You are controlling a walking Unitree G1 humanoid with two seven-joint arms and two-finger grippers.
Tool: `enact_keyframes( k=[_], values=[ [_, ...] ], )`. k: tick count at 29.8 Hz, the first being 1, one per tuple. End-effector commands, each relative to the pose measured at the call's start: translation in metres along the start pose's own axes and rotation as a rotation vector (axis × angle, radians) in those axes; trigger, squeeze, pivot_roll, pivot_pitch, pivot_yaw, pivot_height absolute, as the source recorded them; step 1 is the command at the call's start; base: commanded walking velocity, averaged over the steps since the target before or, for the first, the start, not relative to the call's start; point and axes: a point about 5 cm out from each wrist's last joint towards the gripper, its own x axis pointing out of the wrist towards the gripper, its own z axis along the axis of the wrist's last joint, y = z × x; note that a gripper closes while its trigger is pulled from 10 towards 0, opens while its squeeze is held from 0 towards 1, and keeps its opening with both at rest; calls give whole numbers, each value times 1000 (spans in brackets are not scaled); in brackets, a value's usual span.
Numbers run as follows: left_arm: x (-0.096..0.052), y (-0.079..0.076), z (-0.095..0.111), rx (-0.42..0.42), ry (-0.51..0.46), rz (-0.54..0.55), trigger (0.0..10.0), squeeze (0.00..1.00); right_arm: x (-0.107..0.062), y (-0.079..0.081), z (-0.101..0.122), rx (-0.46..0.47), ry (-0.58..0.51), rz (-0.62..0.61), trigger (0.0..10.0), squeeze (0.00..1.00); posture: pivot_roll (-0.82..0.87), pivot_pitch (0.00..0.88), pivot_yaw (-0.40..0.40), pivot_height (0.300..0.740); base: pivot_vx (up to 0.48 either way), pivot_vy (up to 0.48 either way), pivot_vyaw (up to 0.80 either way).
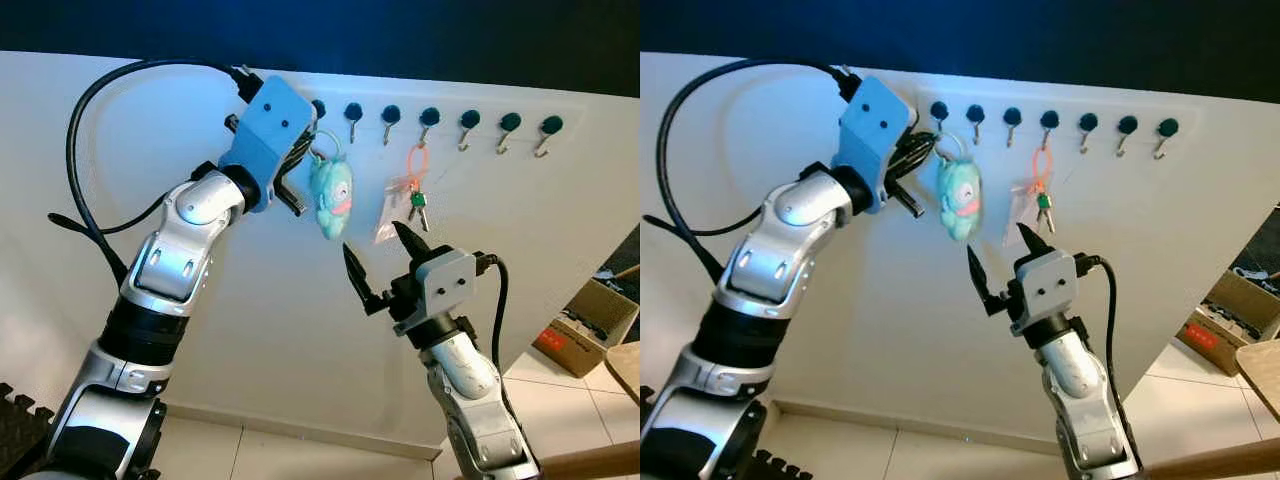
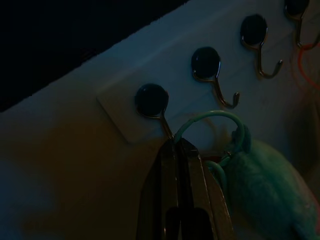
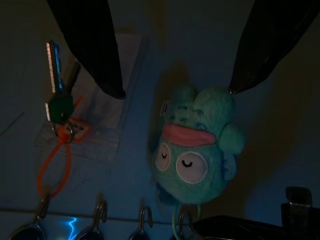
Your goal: Hang keys on a hook
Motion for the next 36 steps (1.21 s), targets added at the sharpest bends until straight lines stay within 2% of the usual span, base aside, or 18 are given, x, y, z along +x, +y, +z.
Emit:
enact_keyframes(
  k=[1, 11, 18, 23, 30, 36],
  values=[
    [-7, 13, 7, 20, -20, 48, 10000, 0, -3, 0, -3, 12, 18, -4, 10000, 0, 118, 102, 7, 740, 0, 0, 0],
    [-3, 21, 3, 28, 6, 105, 10000, 0, -2, 2, -3, 19, 19, 5, 10000, 0, 127, 107, 2, 740, 0, 0, 0],
    [4, 10, 1, 27, 18, 77, 10000, 0, -3, 2, -3, 19, 21, 2, 10000, 0, 121, 114, 7, 740, 0, 0, 0],
    [9, -4, 1, 11, 17, 30, 10000, 0, -4, 2, -3, 19, 23, 0, 10000, 0, 120, 117, 8, 740, 0, 0, 0],
    [13, -13, 10, -22, -21, 4, 10000, 0, -3, 4, -4, 23, 25, 4, 10000, 0, 128, 121, 8, 740, 0, 0, 0],
    [11, -16, -13, 30, 66, 9, 10000, 0, -3, 5, -4, 25, 24, 3, 10000, 0, 124, 121, 13, 740, 0, 0, 0]
  ],
)
